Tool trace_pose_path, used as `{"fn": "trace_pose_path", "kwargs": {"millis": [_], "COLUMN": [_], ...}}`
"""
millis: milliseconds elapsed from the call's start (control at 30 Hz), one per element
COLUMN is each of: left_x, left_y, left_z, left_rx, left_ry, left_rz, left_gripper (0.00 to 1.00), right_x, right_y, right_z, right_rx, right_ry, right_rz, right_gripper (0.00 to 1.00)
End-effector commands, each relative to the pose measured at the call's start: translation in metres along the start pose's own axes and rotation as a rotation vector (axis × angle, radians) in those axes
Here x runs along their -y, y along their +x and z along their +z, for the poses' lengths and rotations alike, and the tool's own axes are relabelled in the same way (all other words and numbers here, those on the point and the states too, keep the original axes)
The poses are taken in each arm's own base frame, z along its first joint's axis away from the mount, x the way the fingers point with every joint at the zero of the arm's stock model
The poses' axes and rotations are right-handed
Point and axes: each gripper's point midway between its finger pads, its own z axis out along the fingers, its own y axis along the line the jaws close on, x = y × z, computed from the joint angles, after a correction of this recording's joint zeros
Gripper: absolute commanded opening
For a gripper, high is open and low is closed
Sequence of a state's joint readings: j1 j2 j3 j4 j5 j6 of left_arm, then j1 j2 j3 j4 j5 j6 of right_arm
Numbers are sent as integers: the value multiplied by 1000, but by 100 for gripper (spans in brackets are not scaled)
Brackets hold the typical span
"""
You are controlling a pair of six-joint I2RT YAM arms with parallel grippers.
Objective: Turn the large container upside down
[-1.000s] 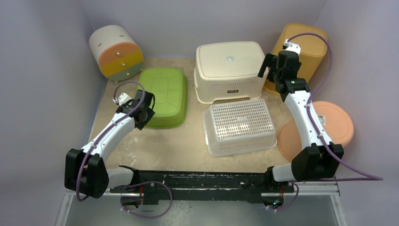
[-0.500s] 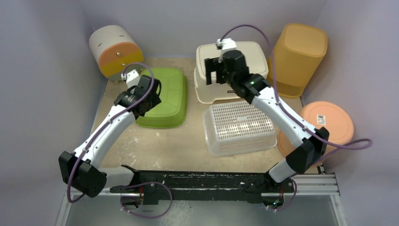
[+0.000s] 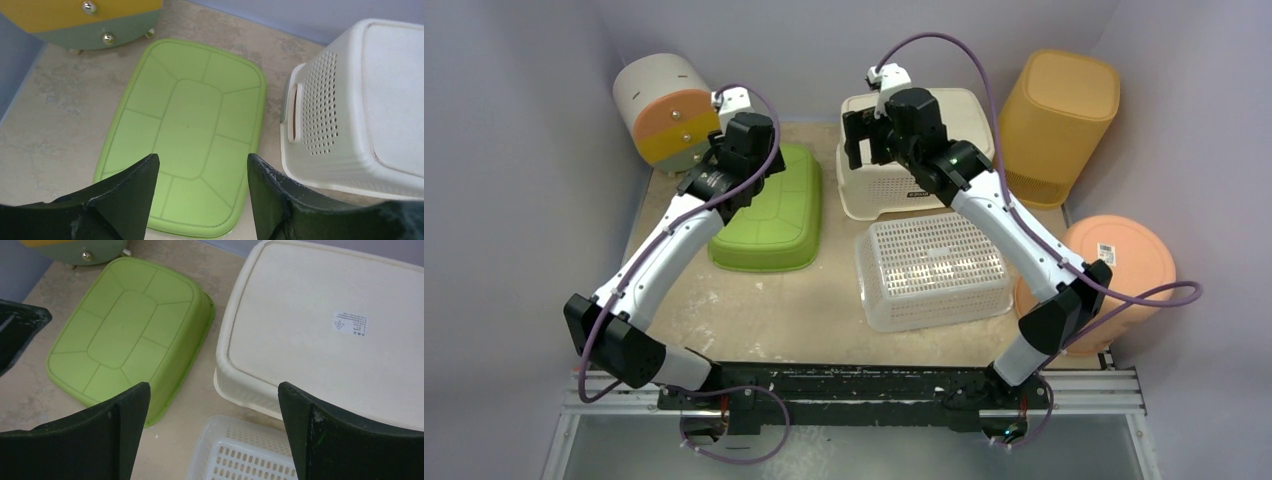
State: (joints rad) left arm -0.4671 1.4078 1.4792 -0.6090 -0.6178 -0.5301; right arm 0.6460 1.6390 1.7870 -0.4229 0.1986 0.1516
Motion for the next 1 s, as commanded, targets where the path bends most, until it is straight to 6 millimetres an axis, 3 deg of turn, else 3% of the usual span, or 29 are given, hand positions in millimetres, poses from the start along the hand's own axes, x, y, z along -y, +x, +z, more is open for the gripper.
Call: {"fn": "trace_pose_path", "kwargs": {"millis": [0, 267, 567, 967], "left_x": [24, 30, 42, 34], "left_y": [-6, -12, -8, 4], "left_z": [3, -1, -4, 1], "left_rx": [13, 24, -4, -26], "left_ry": [113, 151, 207, 168], "left_rz": [31, 29, -15, 18], "left_gripper": [63, 64, 65, 66], "right_x": [2, 26, 24, 23], "right_y": [-9, -18, -22, -20], "right_z": [-2, -15, -20, -17], "right_rx": [27, 68, 72, 82], "right_ry": [38, 170, 165, 151], "right_rz": [97, 143, 189, 163], "right_gripper": [100, 100, 100, 100]}}
